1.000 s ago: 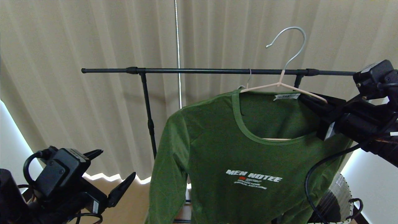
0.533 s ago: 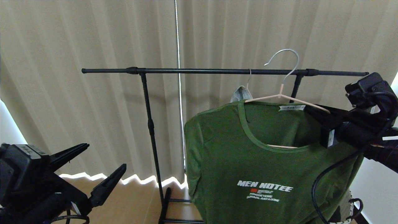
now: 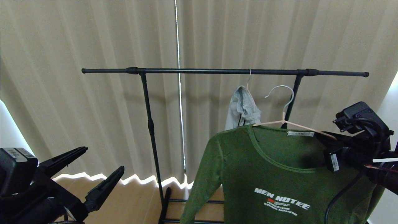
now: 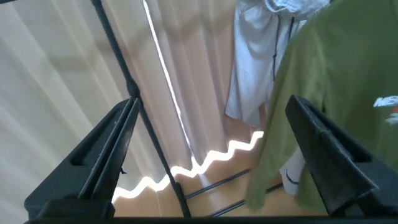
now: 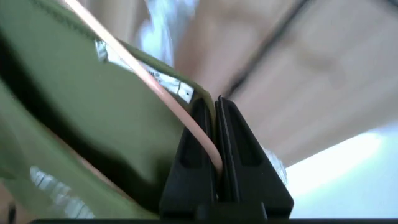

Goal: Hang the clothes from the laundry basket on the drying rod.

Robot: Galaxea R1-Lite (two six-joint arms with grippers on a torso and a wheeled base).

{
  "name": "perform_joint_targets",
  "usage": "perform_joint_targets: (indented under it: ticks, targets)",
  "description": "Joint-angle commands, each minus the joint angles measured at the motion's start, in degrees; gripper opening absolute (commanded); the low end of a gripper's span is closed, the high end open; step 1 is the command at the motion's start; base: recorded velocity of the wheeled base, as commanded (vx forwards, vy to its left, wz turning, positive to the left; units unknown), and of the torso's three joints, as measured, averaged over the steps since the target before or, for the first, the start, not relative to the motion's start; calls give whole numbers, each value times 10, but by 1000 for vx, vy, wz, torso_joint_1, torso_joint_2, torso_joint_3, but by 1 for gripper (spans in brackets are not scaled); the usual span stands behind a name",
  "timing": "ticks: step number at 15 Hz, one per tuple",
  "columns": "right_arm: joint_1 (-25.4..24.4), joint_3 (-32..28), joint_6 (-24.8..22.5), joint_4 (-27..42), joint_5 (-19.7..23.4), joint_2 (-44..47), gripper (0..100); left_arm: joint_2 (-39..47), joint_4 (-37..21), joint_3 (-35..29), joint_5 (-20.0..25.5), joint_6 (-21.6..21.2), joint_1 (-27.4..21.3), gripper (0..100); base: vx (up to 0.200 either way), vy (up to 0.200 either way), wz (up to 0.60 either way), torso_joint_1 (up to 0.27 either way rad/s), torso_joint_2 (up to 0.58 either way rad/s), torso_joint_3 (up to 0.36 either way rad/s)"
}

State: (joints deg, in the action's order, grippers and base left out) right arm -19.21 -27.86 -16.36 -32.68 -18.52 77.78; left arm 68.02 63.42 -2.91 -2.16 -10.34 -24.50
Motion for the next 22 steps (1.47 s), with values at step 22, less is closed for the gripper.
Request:
perform_joint_targets:
  ticks: [22]
  targets:
    - [149,63,-18,4,-85,-45,0,4,-2,5,5,1,0,100,0,18,0,0,0,0]
